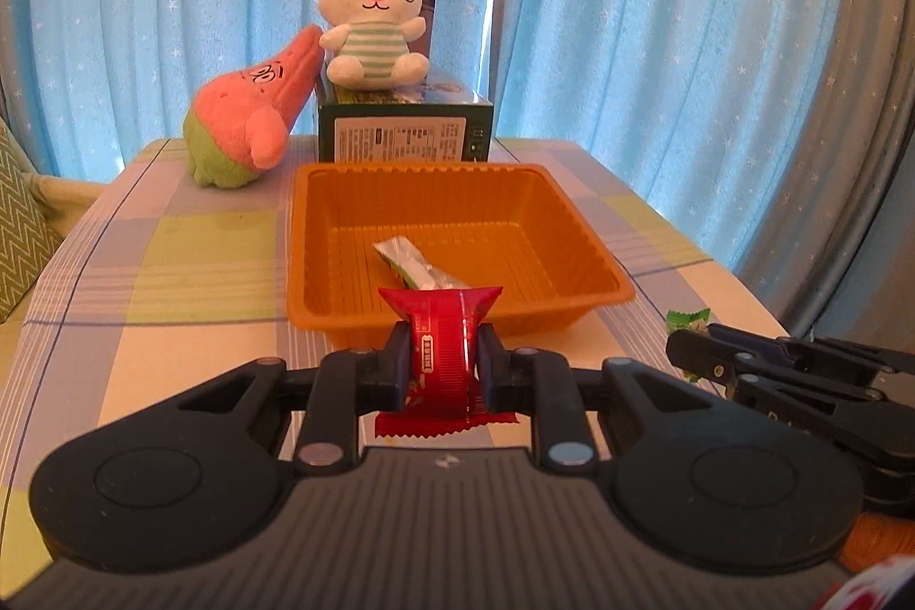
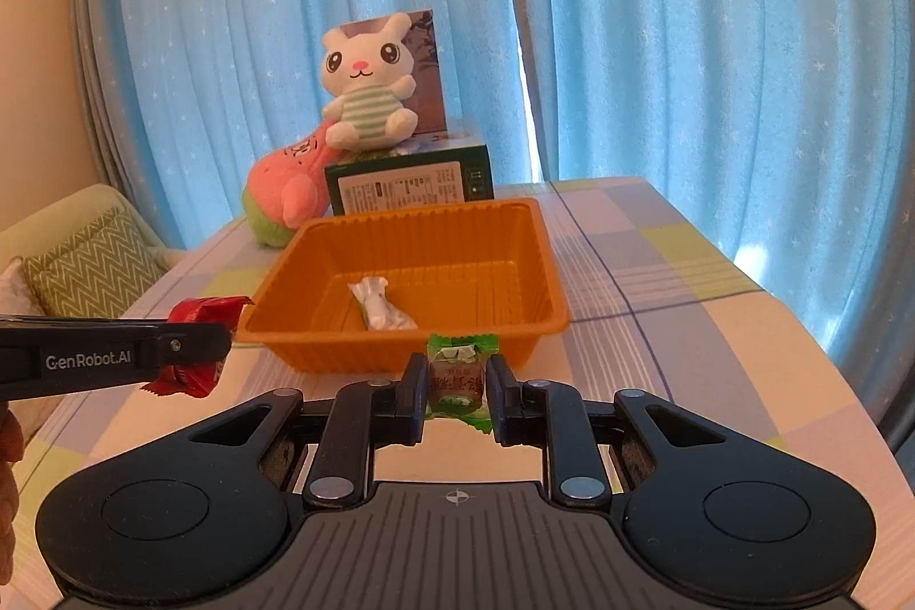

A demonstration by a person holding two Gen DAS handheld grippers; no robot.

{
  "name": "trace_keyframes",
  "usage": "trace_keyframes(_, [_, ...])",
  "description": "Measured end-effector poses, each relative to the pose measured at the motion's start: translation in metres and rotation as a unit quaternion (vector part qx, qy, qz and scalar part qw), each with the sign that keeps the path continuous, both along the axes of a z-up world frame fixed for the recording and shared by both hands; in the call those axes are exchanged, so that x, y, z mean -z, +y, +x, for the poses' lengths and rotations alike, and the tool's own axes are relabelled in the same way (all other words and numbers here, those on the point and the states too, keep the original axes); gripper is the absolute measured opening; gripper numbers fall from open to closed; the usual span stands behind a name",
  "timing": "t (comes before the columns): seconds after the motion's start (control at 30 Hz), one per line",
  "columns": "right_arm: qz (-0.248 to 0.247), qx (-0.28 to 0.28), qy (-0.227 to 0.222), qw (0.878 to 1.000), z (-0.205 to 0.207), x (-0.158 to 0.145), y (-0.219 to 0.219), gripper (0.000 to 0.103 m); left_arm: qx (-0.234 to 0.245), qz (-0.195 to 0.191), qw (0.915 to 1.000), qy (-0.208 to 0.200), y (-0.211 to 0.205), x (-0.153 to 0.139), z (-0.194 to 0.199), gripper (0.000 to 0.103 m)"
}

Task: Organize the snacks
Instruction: 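Carry the green candy and red packet over the orange tray with both tools, then release the red packet from the left tool while the right tool releases the green candy into the tray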

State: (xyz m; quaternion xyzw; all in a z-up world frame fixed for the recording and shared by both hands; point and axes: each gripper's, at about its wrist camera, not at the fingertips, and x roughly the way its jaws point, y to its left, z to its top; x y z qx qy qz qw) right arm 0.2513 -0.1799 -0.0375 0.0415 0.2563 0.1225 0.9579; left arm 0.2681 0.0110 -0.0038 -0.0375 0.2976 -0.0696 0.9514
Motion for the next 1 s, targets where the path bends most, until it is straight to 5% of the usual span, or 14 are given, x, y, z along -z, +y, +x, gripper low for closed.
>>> trace_keyframes(1.0, [0.009,0.011,0.005,1.000,0.137,0.020,0.012,0.022,-0.032,-0.045,0.9985,0.001,0.030,0.038,0.112,0.021])
